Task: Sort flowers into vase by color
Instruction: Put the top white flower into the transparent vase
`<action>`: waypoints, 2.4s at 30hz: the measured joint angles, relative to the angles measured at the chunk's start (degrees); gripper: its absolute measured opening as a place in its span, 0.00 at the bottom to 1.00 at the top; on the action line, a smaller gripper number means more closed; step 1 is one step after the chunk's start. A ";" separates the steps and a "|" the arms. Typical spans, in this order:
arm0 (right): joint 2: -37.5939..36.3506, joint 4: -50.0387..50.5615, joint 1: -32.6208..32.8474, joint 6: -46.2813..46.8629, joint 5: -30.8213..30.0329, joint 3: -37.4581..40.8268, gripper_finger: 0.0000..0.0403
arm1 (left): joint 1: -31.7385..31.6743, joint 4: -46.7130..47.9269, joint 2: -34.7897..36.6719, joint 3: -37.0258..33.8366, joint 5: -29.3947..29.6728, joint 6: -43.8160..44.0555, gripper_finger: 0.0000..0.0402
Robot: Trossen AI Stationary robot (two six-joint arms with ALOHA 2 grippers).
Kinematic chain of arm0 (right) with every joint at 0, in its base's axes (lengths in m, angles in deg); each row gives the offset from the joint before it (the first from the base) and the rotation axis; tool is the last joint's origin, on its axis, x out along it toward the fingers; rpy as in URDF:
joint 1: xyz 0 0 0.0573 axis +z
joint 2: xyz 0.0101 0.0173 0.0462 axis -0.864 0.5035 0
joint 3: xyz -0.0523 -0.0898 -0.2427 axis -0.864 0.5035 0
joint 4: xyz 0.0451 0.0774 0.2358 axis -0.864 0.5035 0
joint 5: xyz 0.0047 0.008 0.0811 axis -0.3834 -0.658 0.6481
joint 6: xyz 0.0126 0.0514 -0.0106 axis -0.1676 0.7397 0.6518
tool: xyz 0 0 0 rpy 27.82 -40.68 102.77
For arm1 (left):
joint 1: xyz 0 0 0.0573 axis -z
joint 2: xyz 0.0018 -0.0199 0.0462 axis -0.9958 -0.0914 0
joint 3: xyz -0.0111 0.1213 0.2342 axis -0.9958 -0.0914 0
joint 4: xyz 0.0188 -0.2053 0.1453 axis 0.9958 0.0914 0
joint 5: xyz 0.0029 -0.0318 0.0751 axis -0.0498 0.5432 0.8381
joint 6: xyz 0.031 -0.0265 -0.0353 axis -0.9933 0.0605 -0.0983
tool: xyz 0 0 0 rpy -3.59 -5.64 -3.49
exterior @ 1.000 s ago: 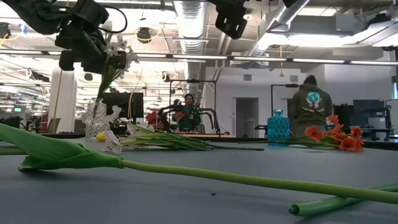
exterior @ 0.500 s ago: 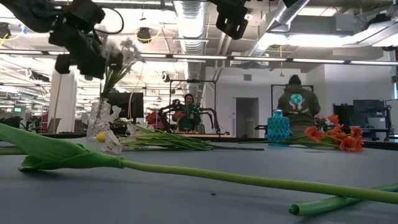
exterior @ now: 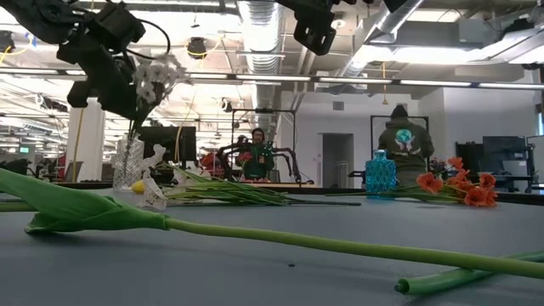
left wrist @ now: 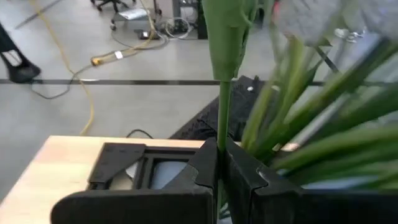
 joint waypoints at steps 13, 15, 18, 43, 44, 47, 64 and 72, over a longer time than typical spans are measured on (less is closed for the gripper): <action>0.00 0.05 0.09 0.02 0.49 0.00 0.74 | -0.09 0.63 -0.96 0.02 0.84 2.35 0.19; 0.00 0.05 0.09 0.02 0.94 0.00 0.74 | -0.09 0.99 -0.96 0.04 0.64 2.44 0.23; 0.00 0.07 0.09 0.02 1.09 0.00 0.74 | -0.09 1.17 -0.78 0.04 -0.33 2.46 0.26; 0.00 -0.26 -1.07 -1.56 1.36 0.00 0.74 | -3.82 13.25 11.18 0.11 -7.94 2.23 0.29; 0.00 -0.27 -1.07 -1.59 1.36 0.00 0.74 | -4.35 13.31 11.10 0.11 -9.63 2.19 0.29; 0.00 -0.30 -1.07 -1.73 1.38 0.00 0.74 | -5.83 13.47 11.09 0.11 -14.01 1.88 0.29; 0.00 -0.28 -1.06 -1.66 1.46 0.00 0.74 | -9.55 17.01 11.13 0.11 -21.89 -1.64 0.29; 0.00 -0.11 -1.05 -1.61 1.44 0.00 0.74 | -9.55 9.91 11.51 0.11 -22.77 1.31 0.29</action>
